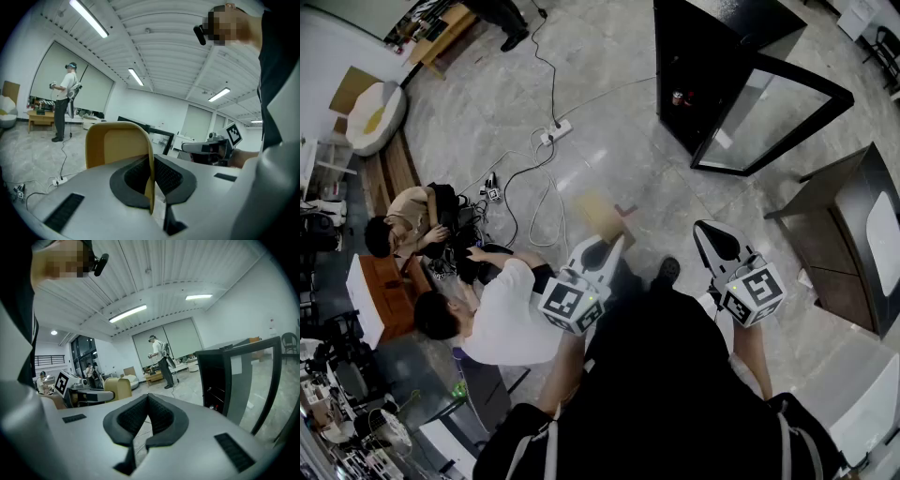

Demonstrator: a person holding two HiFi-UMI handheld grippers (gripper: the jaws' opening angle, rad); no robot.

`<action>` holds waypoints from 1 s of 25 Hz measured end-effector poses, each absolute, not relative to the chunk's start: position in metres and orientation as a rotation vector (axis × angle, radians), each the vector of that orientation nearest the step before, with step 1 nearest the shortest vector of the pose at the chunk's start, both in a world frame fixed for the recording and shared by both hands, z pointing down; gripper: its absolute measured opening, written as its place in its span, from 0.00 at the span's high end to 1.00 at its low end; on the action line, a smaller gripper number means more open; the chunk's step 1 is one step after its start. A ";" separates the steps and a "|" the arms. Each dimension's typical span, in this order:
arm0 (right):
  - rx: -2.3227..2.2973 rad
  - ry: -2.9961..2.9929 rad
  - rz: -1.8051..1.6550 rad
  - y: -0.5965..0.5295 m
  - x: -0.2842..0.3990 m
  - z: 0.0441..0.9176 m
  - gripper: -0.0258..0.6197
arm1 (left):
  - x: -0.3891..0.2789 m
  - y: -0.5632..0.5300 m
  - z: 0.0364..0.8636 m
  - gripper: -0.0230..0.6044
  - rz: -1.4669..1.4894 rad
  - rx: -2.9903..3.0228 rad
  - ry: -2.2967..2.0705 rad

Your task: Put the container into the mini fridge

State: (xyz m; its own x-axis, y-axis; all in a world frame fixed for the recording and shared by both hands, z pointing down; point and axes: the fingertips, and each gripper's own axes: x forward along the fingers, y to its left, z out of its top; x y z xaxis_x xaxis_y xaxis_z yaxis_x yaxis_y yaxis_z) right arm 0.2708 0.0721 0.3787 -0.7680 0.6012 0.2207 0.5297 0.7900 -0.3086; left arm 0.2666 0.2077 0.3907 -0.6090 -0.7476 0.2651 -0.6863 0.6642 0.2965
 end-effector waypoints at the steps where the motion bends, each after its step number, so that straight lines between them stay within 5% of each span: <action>1: -0.865 -2.672 0.328 0.072 0.274 0.380 0.93 | 0.268 0.208 0.391 0.90 -0.234 1.132 -2.515; 25: -0.703 -2.684 0.396 0.068 0.278 0.407 0.93 | 0.265 0.207 0.394 0.90 -0.211 1.219 -2.446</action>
State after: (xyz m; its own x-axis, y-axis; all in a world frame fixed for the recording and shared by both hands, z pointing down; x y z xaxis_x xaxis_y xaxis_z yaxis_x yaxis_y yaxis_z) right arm 0.2784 0.0684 0.4068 -0.8209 0.5137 0.2496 0.4196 0.8390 -0.3465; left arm 0.2651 0.2070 0.3941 -0.5411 -0.7923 0.2821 -0.7322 0.6088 0.3054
